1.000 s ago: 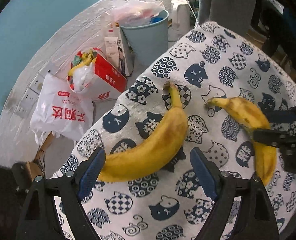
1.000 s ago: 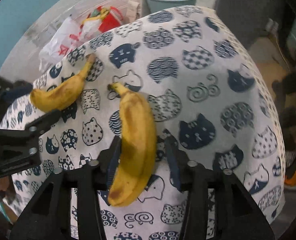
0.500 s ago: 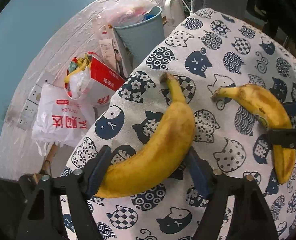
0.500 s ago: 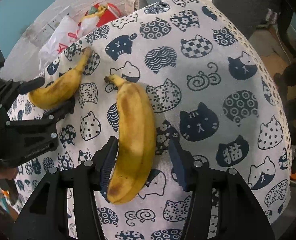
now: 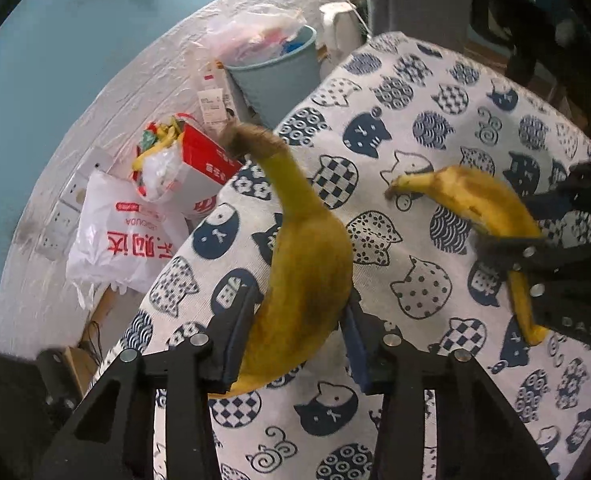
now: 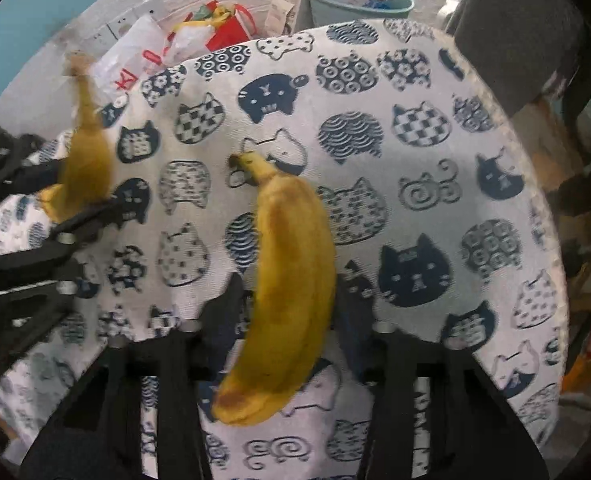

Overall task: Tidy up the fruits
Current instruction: 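Lift both bananas and carry them toward the bowl with both tools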

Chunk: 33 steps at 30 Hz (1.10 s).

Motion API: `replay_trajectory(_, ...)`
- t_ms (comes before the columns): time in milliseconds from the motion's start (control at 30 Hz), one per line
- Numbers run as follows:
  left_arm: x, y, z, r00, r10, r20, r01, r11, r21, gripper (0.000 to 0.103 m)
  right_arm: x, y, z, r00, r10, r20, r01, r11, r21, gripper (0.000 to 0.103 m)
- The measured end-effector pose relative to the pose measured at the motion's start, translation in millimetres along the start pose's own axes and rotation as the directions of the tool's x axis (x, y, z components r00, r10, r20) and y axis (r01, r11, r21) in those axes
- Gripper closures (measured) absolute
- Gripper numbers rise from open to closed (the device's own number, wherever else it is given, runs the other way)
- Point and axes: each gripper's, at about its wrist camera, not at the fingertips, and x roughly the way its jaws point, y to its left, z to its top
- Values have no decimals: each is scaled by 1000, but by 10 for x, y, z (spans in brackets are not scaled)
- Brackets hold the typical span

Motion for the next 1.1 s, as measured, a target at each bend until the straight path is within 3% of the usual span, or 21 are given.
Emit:
replay_trajectory(533, -588, 173, -253, 989, -28, 143, 58, 977, -204, 67, -514, 29, -55, 991, 42, 126, -36, 998, -49, 70)
replay_trajectory(1100, -1249, 189, -628, 967, 36, 251, 45, 950, -310, 67, -1045, 300, -130, 969, 116, 219, -88, 987, -132, 70)
